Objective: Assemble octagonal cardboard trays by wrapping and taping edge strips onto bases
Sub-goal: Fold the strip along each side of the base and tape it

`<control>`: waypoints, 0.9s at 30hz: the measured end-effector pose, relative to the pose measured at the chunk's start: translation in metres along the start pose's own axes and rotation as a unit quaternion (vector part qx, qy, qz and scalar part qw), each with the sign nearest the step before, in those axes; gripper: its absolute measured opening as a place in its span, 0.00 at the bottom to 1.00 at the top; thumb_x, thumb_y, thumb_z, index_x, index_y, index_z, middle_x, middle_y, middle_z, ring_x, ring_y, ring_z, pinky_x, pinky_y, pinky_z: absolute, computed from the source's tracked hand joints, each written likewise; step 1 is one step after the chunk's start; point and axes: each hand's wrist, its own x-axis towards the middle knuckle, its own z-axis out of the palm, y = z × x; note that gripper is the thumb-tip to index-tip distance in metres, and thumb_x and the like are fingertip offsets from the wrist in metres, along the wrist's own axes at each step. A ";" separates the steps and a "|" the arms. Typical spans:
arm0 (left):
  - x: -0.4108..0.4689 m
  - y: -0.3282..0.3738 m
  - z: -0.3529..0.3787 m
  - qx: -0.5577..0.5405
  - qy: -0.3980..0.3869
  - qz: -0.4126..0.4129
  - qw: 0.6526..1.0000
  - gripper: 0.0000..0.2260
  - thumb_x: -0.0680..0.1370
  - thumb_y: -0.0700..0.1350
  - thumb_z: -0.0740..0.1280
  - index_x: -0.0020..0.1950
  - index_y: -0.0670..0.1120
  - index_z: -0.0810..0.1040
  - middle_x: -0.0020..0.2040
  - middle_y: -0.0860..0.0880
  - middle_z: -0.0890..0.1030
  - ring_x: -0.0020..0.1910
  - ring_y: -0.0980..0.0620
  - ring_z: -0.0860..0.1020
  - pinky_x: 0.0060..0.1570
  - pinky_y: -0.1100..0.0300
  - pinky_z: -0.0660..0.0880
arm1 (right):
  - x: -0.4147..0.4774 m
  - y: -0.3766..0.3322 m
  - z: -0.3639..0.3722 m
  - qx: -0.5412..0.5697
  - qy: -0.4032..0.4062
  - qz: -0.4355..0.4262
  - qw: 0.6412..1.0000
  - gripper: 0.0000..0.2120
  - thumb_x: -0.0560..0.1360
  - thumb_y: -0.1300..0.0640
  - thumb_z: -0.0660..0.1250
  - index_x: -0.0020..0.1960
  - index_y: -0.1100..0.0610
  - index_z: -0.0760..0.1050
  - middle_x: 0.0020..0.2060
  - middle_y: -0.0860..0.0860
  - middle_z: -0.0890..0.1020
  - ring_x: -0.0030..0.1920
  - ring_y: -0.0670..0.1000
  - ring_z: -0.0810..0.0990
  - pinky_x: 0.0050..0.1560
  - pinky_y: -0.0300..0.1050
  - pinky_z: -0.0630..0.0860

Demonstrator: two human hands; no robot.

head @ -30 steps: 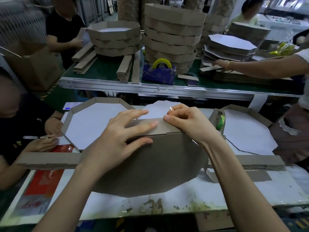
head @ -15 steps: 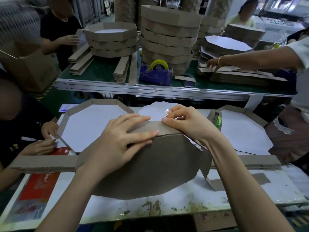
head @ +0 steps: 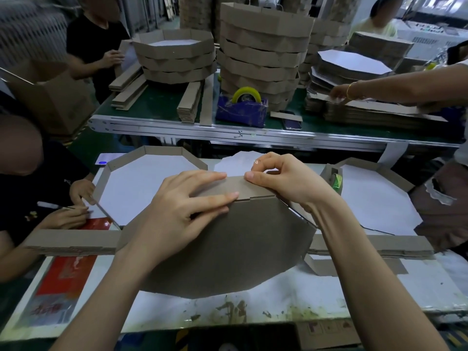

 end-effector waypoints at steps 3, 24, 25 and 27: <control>-0.001 0.002 -0.001 -0.010 0.000 -0.022 1.000 0.15 0.79 0.56 0.61 0.65 0.60 0.74 0.67 0.52 0.75 0.65 0.49 0.72 0.61 0.49 0.71 | -0.003 0.000 0.003 0.006 -0.007 -0.011 1.000 0.11 0.75 0.54 0.73 0.45 0.63 0.83 0.46 0.44 0.77 0.43 0.45 0.77 0.51 0.40 0.73; -0.001 -0.005 0.006 -0.079 -0.017 -0.168 0.983 0.47 0.61 0.80 0.62 0.75 0.70 0.48 0.67 0.64 0.68 0.60 0.67 0.64 0.56 0.55 0.69 | -0.014 0.011 -0.020 0.037 -0.070 0.004 0.997 0.08 0.77 0.52 0.71 0.47 0.57 0.83 0.48 0.48 0.85 0.42 0.48 0.82 0.46 0.40 0.77; -0.001 -0.006 0.007 -0.082 -0.022 -0.164 0.983 0.48 0.60 0.81 0.61 0.76 0.70 0.47 0.65 0.68 0.68 0.59 0.67 0.65 0.55 0.55 0.71 | -0.014 0.010 -0.022 0.044 -0.087 -0.009 0.995 0.08 0.77 0.53 0.70 0.47 0.58 0.83 0.49 0.47 0.85 0.41 0.48 0.82 0.44 0.39 0.78; 0.000 -0.005 0.006 -0.082 -0.033 -0.152 0.984 0.48 0.60 0.81 0.61 0.76 0.69 0.47 0.60 0.75 0.65 0.58 0.68 0.65 0.54 0.57 0.71 | -0.013 0.006 -0.025 0.067 -0.113 -0.024 0.991 0.10 0.75 0.52 0.71 0.45 0.60 0.82 0.50 0.46 0.84 0.42 0.51 0.84 0.42 0.40 0.80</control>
